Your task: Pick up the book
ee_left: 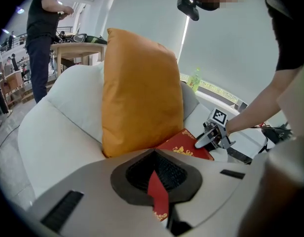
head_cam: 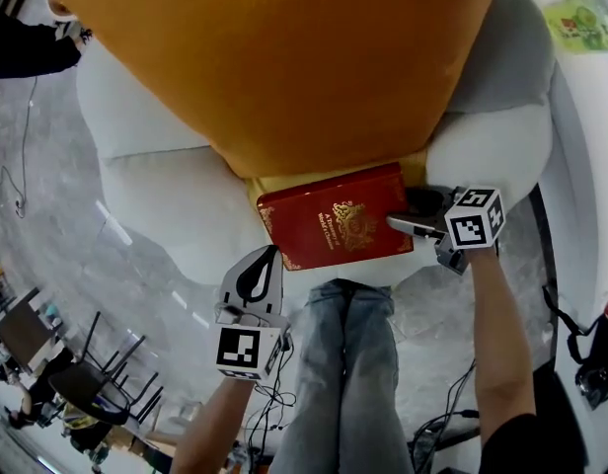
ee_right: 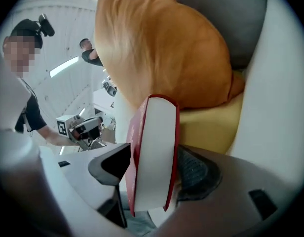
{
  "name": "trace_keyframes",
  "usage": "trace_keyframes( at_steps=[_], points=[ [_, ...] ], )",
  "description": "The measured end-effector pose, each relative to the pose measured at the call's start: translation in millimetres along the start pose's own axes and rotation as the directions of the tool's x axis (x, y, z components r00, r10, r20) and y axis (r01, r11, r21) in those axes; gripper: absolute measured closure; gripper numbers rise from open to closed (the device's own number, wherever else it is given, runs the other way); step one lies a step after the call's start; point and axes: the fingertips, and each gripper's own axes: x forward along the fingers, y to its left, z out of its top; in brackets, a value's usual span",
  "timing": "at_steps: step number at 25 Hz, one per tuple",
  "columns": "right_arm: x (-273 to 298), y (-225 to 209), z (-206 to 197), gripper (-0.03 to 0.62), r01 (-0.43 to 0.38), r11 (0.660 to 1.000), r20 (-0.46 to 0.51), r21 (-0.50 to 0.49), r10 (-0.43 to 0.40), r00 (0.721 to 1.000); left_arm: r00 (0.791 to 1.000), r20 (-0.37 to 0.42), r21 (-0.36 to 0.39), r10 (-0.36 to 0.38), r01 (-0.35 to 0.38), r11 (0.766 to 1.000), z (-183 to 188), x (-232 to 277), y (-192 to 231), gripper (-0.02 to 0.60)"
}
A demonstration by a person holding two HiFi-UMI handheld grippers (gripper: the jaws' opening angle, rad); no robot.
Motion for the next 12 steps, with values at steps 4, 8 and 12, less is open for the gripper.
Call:
trace_keyframes(
  at_steps=[4, 8, 12],
  points=[
    [-12.9, 50.8, -2.4, 0.341, -0.151, 0.986, 0.020, 0.063, 0.150, 0.988, 1.000, 0.005, 0.007, -0.004, 0.004, 1.000, 11.9, -14.8, 2.7, 0.576],
    [-12.8, 115.6, 5.8, 0.341, -0.234, 0.972, -0.078, 0.005, 0.234, 0.969, 1.000, 0.030, 0.007, -0.004, 0.004, 1.000, 34.8, -32.2, 7.5, 0.576],
    [12.0, 168.0, 10.0, 0.317, -0.274, 0.960, -0.161, -0.056, 0.262, 0.952, 0.999, 0.053, -0.009, -0.001, 0.001, 1.000, 51.6, -48.3, 7.7, 0.577]
  ],
)
